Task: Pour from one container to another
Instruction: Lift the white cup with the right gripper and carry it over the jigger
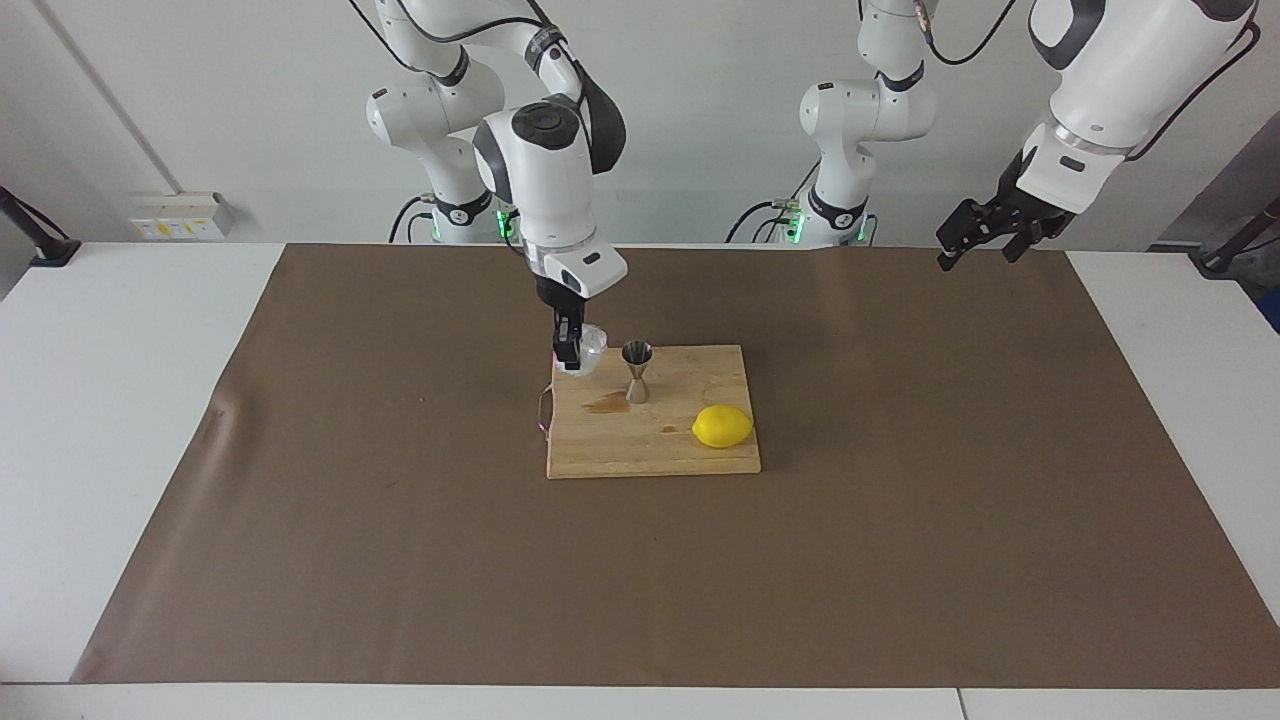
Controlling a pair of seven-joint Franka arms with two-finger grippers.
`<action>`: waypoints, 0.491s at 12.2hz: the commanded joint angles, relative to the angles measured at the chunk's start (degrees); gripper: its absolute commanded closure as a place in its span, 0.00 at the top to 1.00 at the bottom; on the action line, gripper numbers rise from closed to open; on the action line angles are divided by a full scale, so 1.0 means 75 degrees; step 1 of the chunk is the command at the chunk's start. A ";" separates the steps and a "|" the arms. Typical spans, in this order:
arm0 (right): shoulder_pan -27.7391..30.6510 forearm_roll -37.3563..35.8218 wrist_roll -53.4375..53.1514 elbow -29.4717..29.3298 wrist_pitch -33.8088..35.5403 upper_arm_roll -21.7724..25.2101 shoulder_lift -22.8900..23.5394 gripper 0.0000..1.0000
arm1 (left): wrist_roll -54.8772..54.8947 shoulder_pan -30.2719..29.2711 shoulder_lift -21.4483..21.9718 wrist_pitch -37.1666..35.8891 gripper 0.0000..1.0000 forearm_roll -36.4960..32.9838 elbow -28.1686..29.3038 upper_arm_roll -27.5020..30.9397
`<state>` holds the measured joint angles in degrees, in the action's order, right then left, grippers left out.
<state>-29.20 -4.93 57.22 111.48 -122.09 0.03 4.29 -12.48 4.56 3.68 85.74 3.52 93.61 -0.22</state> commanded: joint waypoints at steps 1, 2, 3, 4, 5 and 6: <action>-0.0347 -0.0548 -0.0632 -0.0098 0.0142 0.0031 0.0038 0.00 | 0.0047 -0.0011 0.0061 -0.0123 1.00 -0.0118 0.0011 -0.0005; -0.0442 -0.0666 -0.0703 -0.0086 0.0200 0.0031 0.0038 0.00 | 0.0047 -0.0022 0.0072 -0.0123 1.00 -0.0118 0.0011 -0.0005; -0.0454 -0.0853 -0.0739 -0.0075 0.0247 0.0031 0.0038 0.00 | 0.0047 -0.0022 0.0072 -0.0123 1.00 -0.0106 0.0011 -0.0005; -0.0536 -0.1052 -0.1029 -0.0063 0.0248 0.0031 0.0038 0.00 | 0.0047 -0.0022 0.0072 -0.0123 1.00 -0.0118 0.0011 -0.0005; -0.0699 -0.1413 -0.1357 -0.0051 0.0236 0.0031 0.0072 0.00 | 0.0047 -0.0011 0.0072 -0.0123 1.00 -0.0106 0.0011 -0.0005; -0.0735 -0.1603 -0.1592 -0.0051 0.0225 0.0019 0.0154 0.00 | 0.0047 -0.0011 0.0061 -0.0112 1.00 -0.0118 0.0011 -0.0005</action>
<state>-33.60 -13.72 48.93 111.51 -121.18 0.03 4.53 -12.48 4.56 3.68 85.72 3.52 93.61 -0.22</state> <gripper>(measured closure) 0.507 0.000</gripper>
